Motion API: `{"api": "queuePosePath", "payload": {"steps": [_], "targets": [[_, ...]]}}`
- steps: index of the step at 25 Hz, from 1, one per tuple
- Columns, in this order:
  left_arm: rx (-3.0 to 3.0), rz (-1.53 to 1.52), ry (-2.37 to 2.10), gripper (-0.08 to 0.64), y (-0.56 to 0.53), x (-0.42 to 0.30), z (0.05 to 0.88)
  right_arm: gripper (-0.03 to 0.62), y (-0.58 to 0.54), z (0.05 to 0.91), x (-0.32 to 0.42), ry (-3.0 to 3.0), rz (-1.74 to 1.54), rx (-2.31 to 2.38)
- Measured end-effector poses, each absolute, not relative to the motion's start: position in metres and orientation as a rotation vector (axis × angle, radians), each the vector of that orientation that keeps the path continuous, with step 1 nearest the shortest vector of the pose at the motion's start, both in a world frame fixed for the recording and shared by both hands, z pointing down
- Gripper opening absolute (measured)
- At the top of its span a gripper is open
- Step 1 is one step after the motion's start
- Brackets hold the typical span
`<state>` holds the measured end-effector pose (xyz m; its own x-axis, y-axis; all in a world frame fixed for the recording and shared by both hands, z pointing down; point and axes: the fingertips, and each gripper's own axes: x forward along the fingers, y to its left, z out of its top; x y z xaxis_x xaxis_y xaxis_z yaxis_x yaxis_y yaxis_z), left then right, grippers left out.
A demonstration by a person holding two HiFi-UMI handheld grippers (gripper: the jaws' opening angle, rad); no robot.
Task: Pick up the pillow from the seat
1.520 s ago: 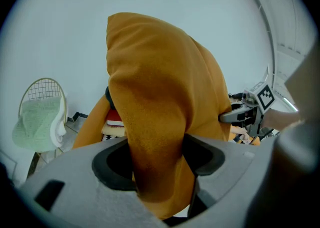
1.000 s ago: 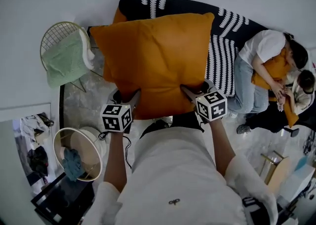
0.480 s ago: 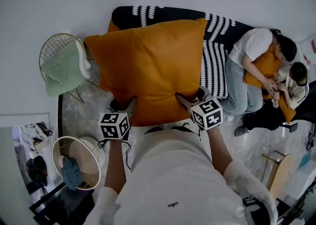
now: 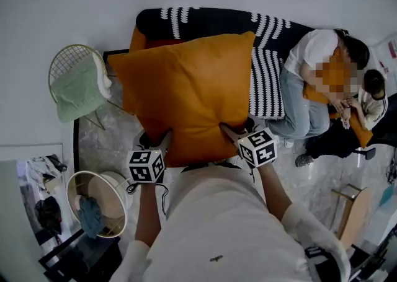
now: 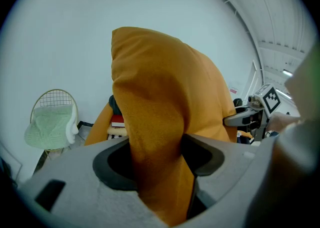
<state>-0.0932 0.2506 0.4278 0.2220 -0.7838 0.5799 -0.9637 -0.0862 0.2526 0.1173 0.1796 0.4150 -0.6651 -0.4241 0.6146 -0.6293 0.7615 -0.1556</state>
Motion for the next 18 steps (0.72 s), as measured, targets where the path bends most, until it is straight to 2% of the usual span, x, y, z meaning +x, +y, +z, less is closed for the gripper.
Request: {"api": "queuePosePath", "payload": {"steps": [18], "targets": [[1.925,0.455,-1.574,0.285,0.268,-0.104,0.437,0.257,0.204,0.432,0.109,-2.374,0.549,0.801]]}}
